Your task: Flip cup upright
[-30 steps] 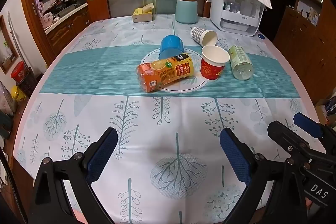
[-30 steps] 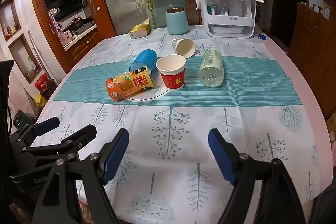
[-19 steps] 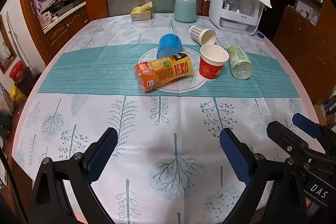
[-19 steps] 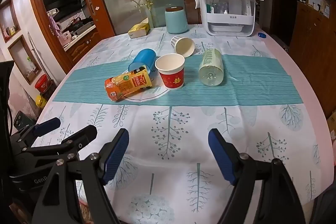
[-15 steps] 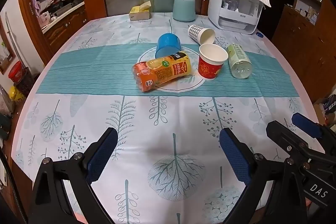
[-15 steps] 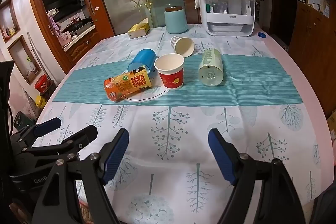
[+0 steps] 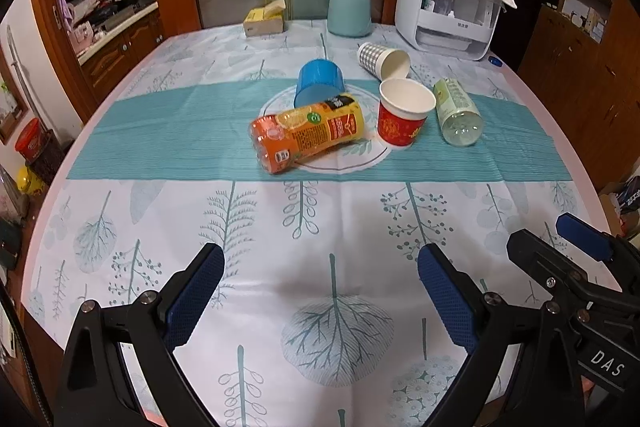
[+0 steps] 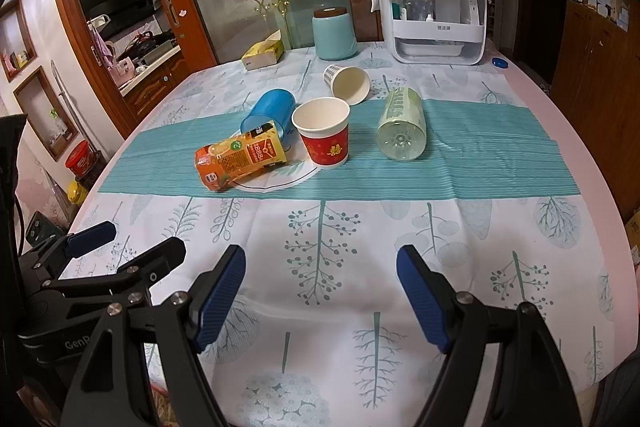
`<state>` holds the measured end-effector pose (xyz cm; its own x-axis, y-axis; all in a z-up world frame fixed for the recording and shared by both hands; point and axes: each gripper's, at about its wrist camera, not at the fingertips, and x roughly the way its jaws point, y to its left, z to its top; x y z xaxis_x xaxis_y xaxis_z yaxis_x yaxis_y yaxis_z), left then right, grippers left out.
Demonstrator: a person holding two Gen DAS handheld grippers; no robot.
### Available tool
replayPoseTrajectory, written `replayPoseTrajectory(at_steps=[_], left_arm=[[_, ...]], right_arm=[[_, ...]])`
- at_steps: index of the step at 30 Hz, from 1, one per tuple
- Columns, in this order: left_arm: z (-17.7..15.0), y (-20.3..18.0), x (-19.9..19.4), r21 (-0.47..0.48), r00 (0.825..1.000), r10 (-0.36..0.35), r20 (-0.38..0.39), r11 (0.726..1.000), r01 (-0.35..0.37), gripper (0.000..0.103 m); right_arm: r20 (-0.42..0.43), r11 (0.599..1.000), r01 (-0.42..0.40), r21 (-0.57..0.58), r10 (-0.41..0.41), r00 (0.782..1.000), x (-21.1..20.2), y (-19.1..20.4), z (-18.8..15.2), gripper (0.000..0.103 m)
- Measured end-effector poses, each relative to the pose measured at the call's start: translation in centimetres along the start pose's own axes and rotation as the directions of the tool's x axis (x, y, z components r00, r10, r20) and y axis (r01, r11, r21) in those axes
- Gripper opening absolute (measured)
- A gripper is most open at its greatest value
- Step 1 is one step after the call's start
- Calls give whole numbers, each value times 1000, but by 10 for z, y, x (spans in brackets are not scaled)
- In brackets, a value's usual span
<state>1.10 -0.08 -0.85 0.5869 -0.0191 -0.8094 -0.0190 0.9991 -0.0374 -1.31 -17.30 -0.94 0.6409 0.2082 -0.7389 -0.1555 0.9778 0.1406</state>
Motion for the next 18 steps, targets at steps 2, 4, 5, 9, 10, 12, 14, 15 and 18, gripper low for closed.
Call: replayPoseTrajectory(at_steps=[2,4,5,9,10,12,14,15,18], left_arm=[[-1,0,3,1,1000,-2,-9,1000,2,96],[-2,-1,4,3,1000,1,-14,1000,-1,96],[-2,-1,5,3,1000,1,-15,1000,-1,96],[-2,-1,6,4,1000,4,-12,1000,-4,96],[-1,-1,6,3,1000,4,-13,1000,-4,96],[-1,0,7,3,1000,3,-13,1000,-3,96],[-1,-1,7,3,1000,4,-14,1000,-4,96],[-1,-1,7,2,1000,5,-14,1000,-5,96],[-1,0,7,2,1000,5,-13,1000,-5,96]], right_arm=[[-5,1000,2,4,-2,1000,3,-1,0,79],[-9,1000,-3,6,4,1000,4,0,0,79],[-10,1000,-1,3,1,1000,5,0,-1,79],[-14,1000,-2,4,2,1000,5,2,0,79],[-14,1000,-1,4,1,1000,6,3,0,79],[-12,1000,1,2,-1,1000,6,2,0,79],[-14,1000,-2,4,2,1000,6,2,1,79],[-15,1000,-3,5,3,1000,7,2,0,79],[-14,1000,-1,3,2,1000,6,2,1,79]])
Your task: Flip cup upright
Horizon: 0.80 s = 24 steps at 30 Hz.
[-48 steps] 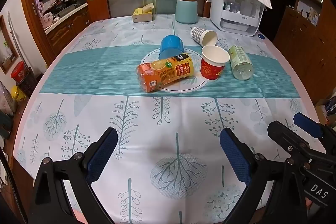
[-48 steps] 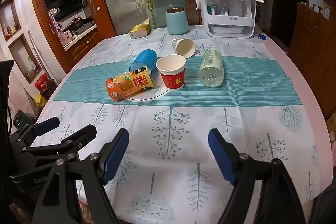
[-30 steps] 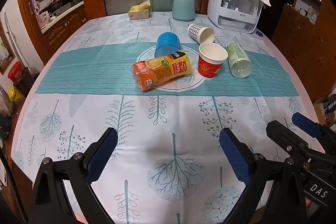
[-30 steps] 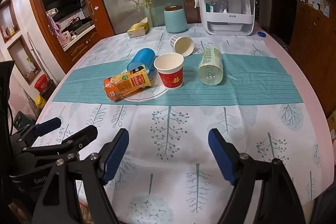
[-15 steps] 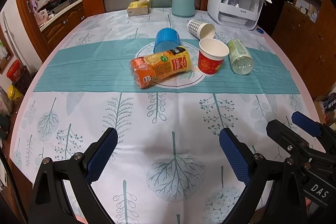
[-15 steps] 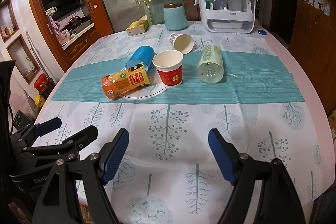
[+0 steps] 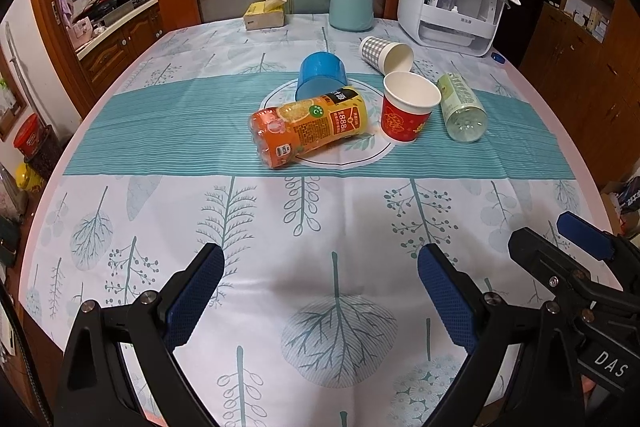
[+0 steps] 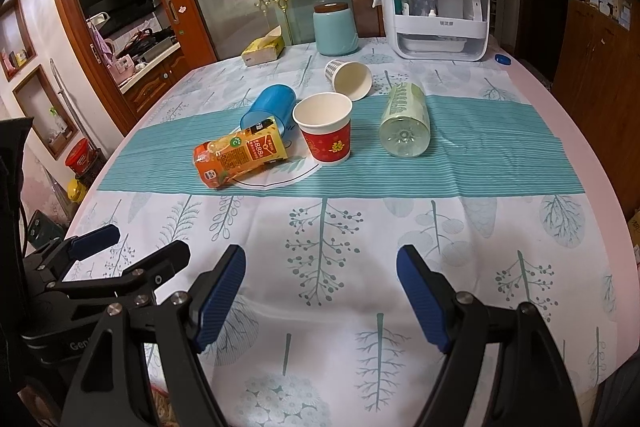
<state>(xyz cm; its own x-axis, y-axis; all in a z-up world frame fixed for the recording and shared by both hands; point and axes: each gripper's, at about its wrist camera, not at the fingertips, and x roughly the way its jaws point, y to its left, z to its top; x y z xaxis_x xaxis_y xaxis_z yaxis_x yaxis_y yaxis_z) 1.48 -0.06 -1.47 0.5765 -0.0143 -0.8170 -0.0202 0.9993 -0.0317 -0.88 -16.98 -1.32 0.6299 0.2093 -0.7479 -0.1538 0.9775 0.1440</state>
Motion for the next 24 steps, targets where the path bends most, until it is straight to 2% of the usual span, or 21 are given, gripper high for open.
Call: replayPoseTrajectory(at_steps=[24], left_arm=[[5,7,-3,3,1000,10,19,1000,-10,96]], right_arm=[[5,1000,-10,-6,10,1000,1,7,3,79]])
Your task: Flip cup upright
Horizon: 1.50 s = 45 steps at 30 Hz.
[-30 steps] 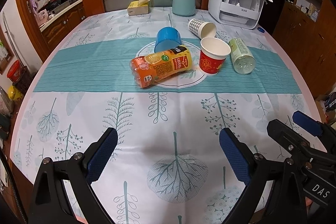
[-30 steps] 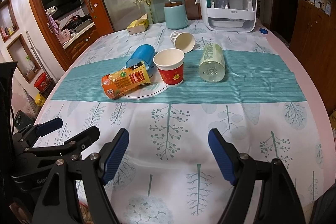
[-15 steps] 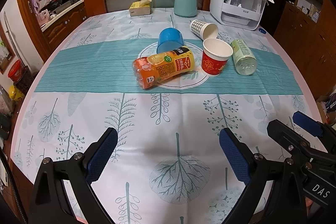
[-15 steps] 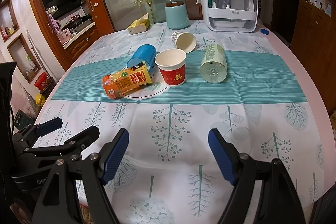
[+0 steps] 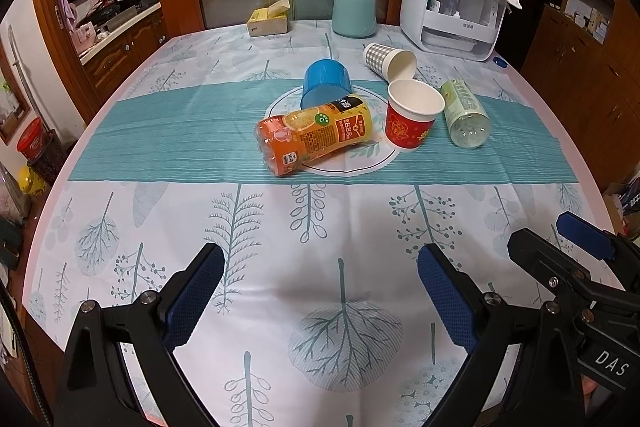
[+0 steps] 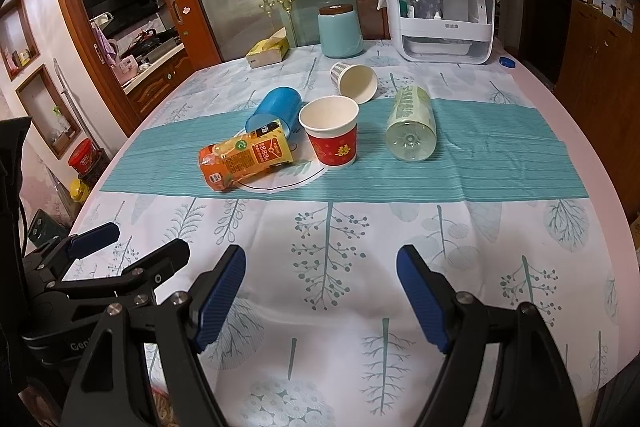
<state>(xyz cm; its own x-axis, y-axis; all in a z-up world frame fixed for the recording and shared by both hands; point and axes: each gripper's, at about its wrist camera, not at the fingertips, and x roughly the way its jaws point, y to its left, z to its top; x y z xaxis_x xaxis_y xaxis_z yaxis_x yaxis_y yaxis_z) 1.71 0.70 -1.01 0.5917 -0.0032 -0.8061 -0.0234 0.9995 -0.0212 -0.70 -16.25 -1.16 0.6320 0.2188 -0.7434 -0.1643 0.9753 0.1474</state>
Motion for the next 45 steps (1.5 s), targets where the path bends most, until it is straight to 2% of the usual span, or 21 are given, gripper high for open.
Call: replayPoseTrajectory(at_steps=[18,30,34,39,42,45], left_arm=[[6,-4,-3,38,1000,7,22,999,-7,96],[27,-1,-3,87,999,20,47,996,-24,96],[40,2,-1,133,998,19,53,991,-26,96],[64,12,22,240,999,32,40,970,-40,97],[79,13,49,349,999,48,-1,936,-45,97],[92,16,76,408,997,64,-39,912,-43,97]], right_arm=[[10,1000,-2,2,2,1000,-5,-3,10,79],[21,1000,16,-9,-15,1000,1,-5,29,79],[27,1000,20,-13,-20,999,4,-6,35,79],[9,1000,16,-5,-16,1000,17,-10,41,79],[-10,1000,15,9,-15,1000,30,-13,42,79],[-30,999,12,34,-11,999,45,-19,45,79]])
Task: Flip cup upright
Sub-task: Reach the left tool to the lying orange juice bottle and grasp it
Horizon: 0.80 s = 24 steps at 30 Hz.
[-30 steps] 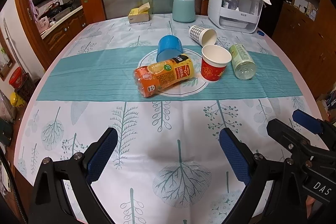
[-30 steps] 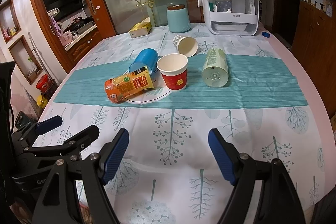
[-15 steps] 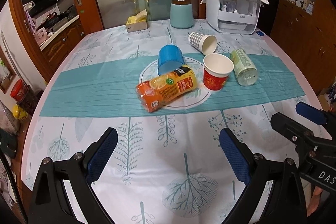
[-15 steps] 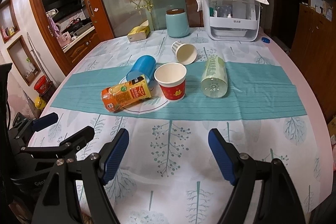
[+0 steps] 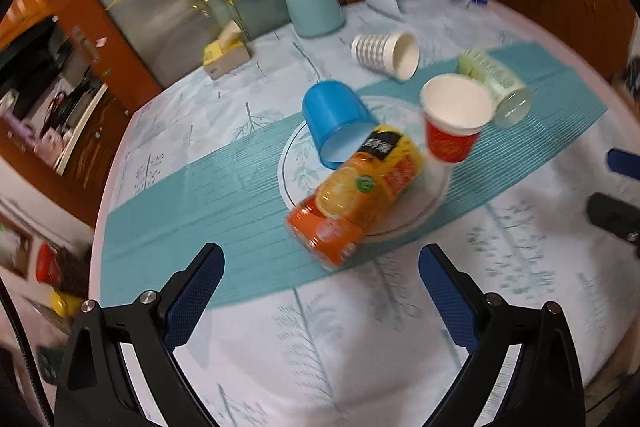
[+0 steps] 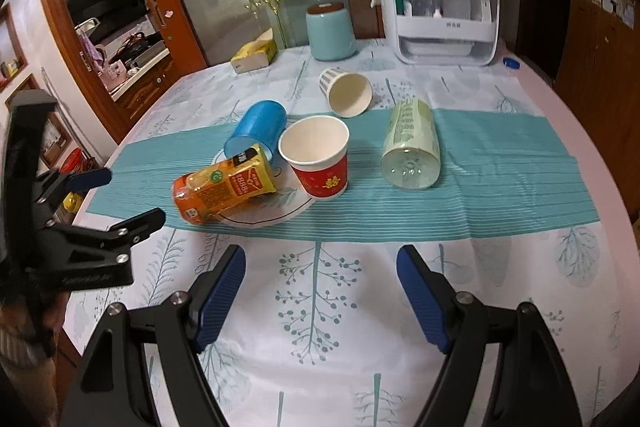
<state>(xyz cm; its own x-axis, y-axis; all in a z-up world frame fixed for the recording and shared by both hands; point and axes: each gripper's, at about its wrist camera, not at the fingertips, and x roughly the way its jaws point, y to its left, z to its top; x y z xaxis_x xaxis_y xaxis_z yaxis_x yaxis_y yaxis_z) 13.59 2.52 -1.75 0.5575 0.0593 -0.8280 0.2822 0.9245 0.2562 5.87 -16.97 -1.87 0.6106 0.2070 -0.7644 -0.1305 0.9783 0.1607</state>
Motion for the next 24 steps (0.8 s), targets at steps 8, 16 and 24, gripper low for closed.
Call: replayPoseTrajectory(at_steps=[8,16,24], left_arm=[[27,2,54,154,996,-74,-58,985,82,97],[37,-21,88,312,988,-91,-122,942,125,97],[43,-26,105,331,974,-89,-208,931,156,68]], right_arm=[[-51,999,4,53,-1,999,38,-12,7,79],[-104,996,-7,84,16,994,65,-15,8,79],[-119,995,-13,98,25,993,80,-17,10,79]])
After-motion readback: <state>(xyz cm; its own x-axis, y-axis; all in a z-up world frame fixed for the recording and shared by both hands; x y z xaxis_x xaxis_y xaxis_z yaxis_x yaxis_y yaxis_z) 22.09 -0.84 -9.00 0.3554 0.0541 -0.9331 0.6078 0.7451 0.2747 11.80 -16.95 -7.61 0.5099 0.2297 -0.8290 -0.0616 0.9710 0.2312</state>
